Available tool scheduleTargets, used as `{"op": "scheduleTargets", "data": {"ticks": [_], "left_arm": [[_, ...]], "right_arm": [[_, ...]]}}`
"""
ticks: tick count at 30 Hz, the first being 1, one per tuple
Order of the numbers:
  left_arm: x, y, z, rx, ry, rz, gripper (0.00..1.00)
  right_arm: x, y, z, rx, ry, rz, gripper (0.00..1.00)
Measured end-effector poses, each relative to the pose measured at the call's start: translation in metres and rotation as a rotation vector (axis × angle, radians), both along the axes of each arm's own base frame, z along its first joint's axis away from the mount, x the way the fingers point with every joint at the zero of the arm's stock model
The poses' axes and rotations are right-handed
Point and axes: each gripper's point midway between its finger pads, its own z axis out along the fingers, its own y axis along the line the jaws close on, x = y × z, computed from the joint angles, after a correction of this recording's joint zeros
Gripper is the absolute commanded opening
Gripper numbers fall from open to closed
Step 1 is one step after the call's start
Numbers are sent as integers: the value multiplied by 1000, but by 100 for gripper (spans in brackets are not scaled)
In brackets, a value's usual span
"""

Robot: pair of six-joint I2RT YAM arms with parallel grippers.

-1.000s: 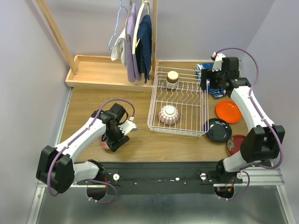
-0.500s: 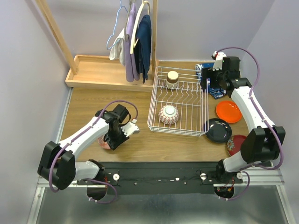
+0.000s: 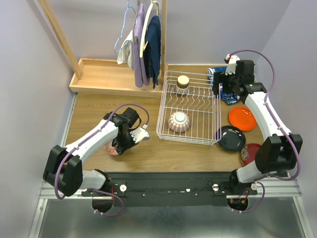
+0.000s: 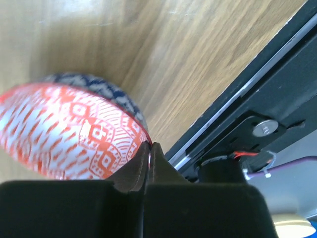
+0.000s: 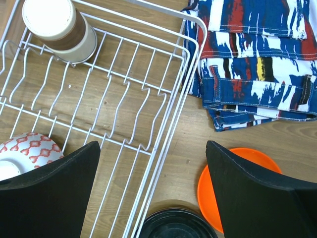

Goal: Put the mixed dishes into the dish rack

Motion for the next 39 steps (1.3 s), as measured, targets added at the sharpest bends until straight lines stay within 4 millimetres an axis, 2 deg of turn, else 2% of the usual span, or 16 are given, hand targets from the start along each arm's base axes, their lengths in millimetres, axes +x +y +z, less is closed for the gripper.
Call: {"op": "scheduleTargets", "data": {"ticks": [4, 8, 15, 19, 21, 24, 32, 39], "left_arm": [[8, 2, 22, 19, -18, -25, 0], [21, -9, 58, -26, -64, -41, 0], [63, -60, 151, -275, -280, -73, 0], [72, -82, 178, -373, -312, -100, 0], [74, -89, 179, -393, -297, -108, 0], [72, -92, 165, -383, -249, -116, 0], [49, -72, 110, -280, -101, -129, 0], [45, -65, 69, -238, -71, -127, 0]], "right_arm": [[1, 0, 1, 0, -4, 1, 95], [1, 0, 1, 0, -7, 1, 95], [2, 0, 1, 0, -8, 0, 95], [1, 0, 1, 0, -8, -1, 95], [1, 0, 1, 0, -8, -1, 95], [2, -1, 1, -3, -8, -4, 95], [2, -4, 1, -14, -8, -18, 95], [2, -4, 0, -15, -6, -20, 95]]}}
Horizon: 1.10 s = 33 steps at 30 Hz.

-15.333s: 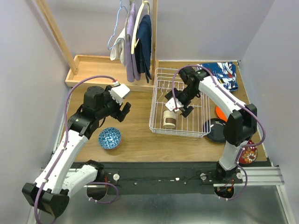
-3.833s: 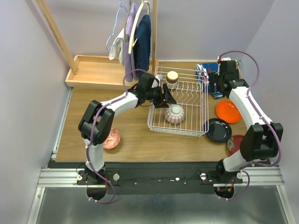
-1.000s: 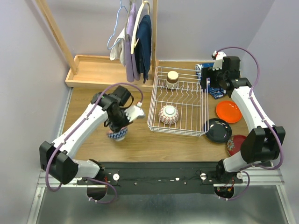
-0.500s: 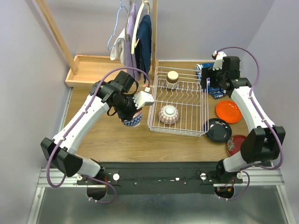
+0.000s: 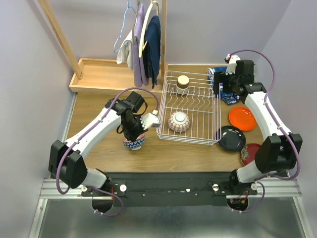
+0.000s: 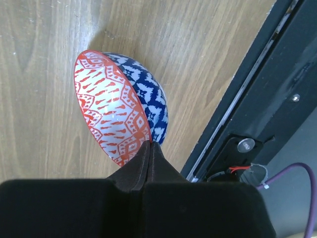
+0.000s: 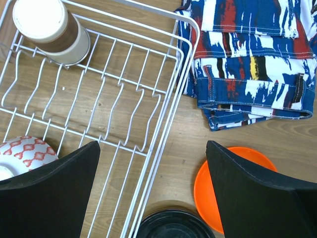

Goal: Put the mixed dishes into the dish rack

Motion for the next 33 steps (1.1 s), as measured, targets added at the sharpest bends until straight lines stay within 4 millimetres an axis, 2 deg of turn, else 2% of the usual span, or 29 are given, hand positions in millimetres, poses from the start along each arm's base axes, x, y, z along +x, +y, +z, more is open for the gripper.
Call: {"op": "scheduleTargets", "data": {"ticks": [5, 9, 12, 13, 14, 16, 22, 30, 33], "left_arm": [[-5, -3, -18, 5, 9, -13, 0], [-19, -7, -31, 10, 30, -43, 0], [-36, -9, -40, 16, 44, -80, 7], [-40, -8, -44, 25, 47, -93, 15], [-42, -7, -49, 36, 44, -104, 18], [-42, -5, -59, 58, 35, -111, 27], [-33, -3, -69, 89, -14, -105, 36], [-27, -9, -77, 107, -42, -125, 40], [-27, -10, -79, 115, -42, -132, 24]], "right_arm": [[1, 0, -3, 0, 8, 0, 95], [1, 0, -4, -1, 8, 1, 95], [1, 0, -4, -1, 9, 1, 95], [1, 0, -4, -1, 8, 1, 95], [1, 0, -4, -1, 9, 1, 95], [1, 0, -4, -1, 10, 1, 95], [-4, 0, -16, -3, 36, 0, 95], [-2, 0, -20, -4, 46, 1, 95], [0, 0, -24, -5, 55, 1, 95]]}}
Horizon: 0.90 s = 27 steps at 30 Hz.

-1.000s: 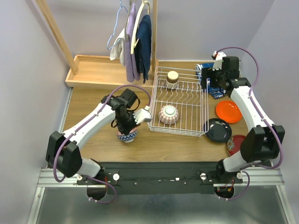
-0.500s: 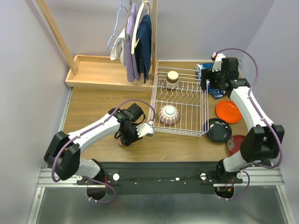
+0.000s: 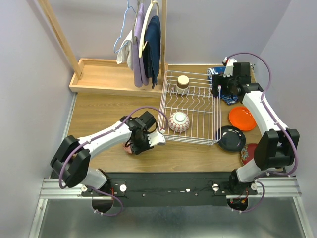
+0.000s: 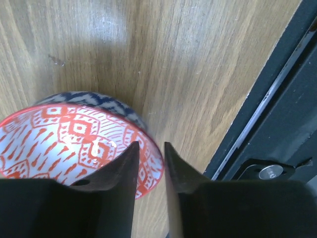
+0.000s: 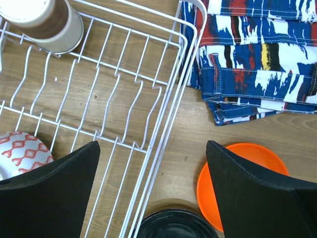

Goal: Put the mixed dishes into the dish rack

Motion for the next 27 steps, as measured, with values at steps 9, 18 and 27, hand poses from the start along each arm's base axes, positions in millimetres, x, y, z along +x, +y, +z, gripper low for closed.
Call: {"op": "scheduleTargets", "data": {"ticks": [9, 18, 27], "left_arm": [[8, 2, 16, 32, -26, 8, 0], [28, -14, 121, -82, -155, -8, 0], [87, -100, 250, -419, -342, 3, 0]], "right_arm": [[1, 0, -1, 0, 3, 0, 95], [2, -1, 0, -7, 0, -3, 95], [2, -12, 1, -53, -7, -40, 97]]}}
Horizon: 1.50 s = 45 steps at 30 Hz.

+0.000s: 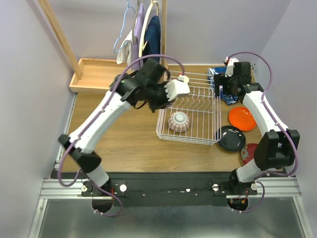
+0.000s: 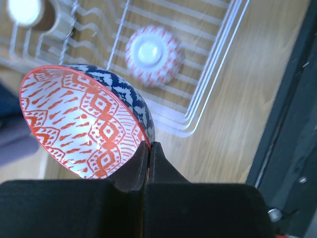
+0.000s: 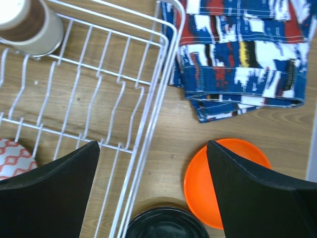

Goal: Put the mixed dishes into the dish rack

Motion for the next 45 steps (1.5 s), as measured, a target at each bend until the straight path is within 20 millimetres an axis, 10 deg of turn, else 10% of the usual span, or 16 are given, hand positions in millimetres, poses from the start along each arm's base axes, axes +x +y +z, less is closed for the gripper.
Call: {"op": "scheduleTargets", "data": {"ticks": [7, 15, 21, 29, 45], "left_arm": [[9, -115, -13, -204, 238, -129, 0], [8, -186, -37, -470, 561, -86, 0], [23, -202, -76, -686, 807, 74, 0], [54, -241, -74, -979, 1079, 105, 0], [88, -236, -114, -928, 1139, 473, 0]], "right_arm": [[-2, -24, 11, -102, -29, -80, 99], [-18, -61, 24, -261, -50, -197, 100], [-30, -84, 27, -362, -19, -258, 100], [-46, -94, 19, -422, 58, -272, 100], [-51, -95, 11, -433, 98, -267, 100]]}}
